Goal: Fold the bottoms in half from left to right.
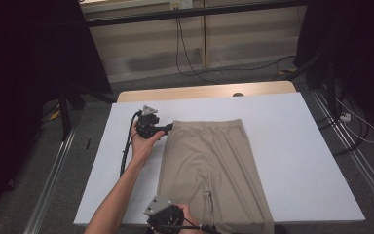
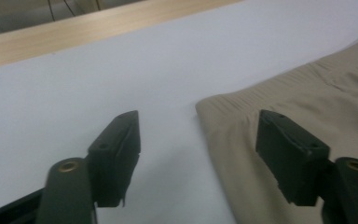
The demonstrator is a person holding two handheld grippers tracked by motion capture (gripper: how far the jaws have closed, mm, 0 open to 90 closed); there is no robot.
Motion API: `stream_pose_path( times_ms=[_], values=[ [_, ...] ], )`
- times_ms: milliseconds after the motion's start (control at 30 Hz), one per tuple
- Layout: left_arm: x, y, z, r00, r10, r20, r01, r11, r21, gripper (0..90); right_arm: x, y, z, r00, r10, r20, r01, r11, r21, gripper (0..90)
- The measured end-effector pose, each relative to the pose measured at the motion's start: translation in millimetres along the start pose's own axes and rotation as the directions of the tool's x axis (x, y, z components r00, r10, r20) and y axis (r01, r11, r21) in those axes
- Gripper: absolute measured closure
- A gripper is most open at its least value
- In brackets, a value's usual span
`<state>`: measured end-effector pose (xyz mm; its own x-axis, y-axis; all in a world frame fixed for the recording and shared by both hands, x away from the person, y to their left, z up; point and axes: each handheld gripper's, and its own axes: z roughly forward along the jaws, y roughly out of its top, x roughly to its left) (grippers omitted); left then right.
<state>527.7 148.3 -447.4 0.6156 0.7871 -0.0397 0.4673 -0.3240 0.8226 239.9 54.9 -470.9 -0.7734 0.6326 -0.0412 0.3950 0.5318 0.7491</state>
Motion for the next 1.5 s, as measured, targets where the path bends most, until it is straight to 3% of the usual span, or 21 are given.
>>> stream_pose_path(
  times_ms=[100,167,200,300,533,567,600,700,767,867,933,1100,1300,1400,1433,1500],
  values=[
    [4.3,3.8,16.6,0.9975,-0.066,0.026,0.065,0.9975,0.028,40.4,-1.9,-1.2,-0.3,1.0000,0.005,0.002,-0.005,1.000,-0.007,86.1],
    [5.6,4.0,21.0,0.9960,-0.082,0.034,0.081,0.9961,0.036,43.6,-2.7,-1.5,-0.5,1.0000,0.006,0.003,-0.006,1.000,-0.008,88.9],
    [4.3,4.4,28.3,0.9951,-0.090,0.040,0.088,0.9942,0.063,47.3,-5.6,-2.0,-0.3,0.9997,0.023,-0.006,-0.023,1.000,-0.010,90.0],
    [-2.3,6.3,34.3,0.9972,-0.067,0.033,0.064,0.9948,0.079,51.0,-3.7,-2.9,-0.4,0.9999,0.012,0.008,-0.012,1.000,-0.018,90.0],
    [-5.3,7.4,36.3,0.9946,-0.093,0.046,0.089,0.9921,0.088,60.4,-3.0,-2.4,-0.7,0.9998,0.014,0.011,-0.014,1.000,-0.015,90.0],
    [-6.0,7.3,35.9,0.9919,-0.098,0.081,0.090,0.9913,0.096,65.2,-2.9,-2.6,-0.8,0.9998,0.017,0.013,-0.017,1.000,-0.016,90.0],
    [-8.4,7.3,35.7,0.9930,-0.090,0.077,0.083,0.9919,0.096,74.4,-2.6,-2.7,-1.0,0.9997,0.019,0.015,-0.019,1.000,-0.019,90.0],
    [-10.8,9.3,34.2,0.9936,-0.092,0.066,0.085,0.9912,0.101,79.7,-3.2,-2.8,-1.3,0.9997,0.024,0.010,-0.023,0.999,-0.022,90.0],
    [-7.9,9.3,33.0,0.9904,-0.115,0.077,0.107,0.9890,0.102,85.0,-5.8,-2.0,-2.4,0.9986,0.052,-0.009,-0.052,0.999,-0.017,90.0],
    [-5.4,8.7,32.6,0.9865,-0.143,0.081,0.135,0.9863,0.094,85.8,-8.0,-2.2,-4.1,0.9973,0.072,-0.017,-0.072,0.997,-0.014,90.0],
    [-3.0,10.6,30.8,0.9792,-0.186,0.082,0.180,0.9811,0.070,86.0,-9.6,-2.7,-8.4,0.9967,0.076,-0.027,-0.077,0.997,-0.028,90.0],
    [-0.8,19.6,21.2,0.9735,-0.209,0.093,0.206,0.9778,0.039,86.0,-12.4,5.8,-23.3,0.9956,0.085,-0.038,-0.088,0.992,-0.085,90.0],
    [4.5,28.3,9.0,0.9693,-0.229,0.088,0.228,0.9733,0.025,86.0,-11.8,18.6,-36.8,0.9932,0.095,-0.066,-0.104,0.985,-0.139,90.0],
    [6.9,28.8,4.5,0.9697,-0.229,0.084,0.227,0.9733,0.032,85.9,-9.8,24.6,-40.6,0.9903,0.096,-0.101,-0.110,0.983,-0.150,90.0],
    [6.5,27.2,0.3,0.9727,-0.222,0.067,0.220,0.9748,0.037,85.9,-9.6,26.2,-40.8,0.9885,0.094,-0.119,-0.112,0.982,-0.154,90.0],
    [7.3,26.2,-2.2,0.9714,-0.227,0.068,0.225,0.9736,0.035,85.9,-9.0,27.3,-41.2,0.9877,0.100,-0.121,-0.118,0.980,-0.157,90.0]
  ],
)
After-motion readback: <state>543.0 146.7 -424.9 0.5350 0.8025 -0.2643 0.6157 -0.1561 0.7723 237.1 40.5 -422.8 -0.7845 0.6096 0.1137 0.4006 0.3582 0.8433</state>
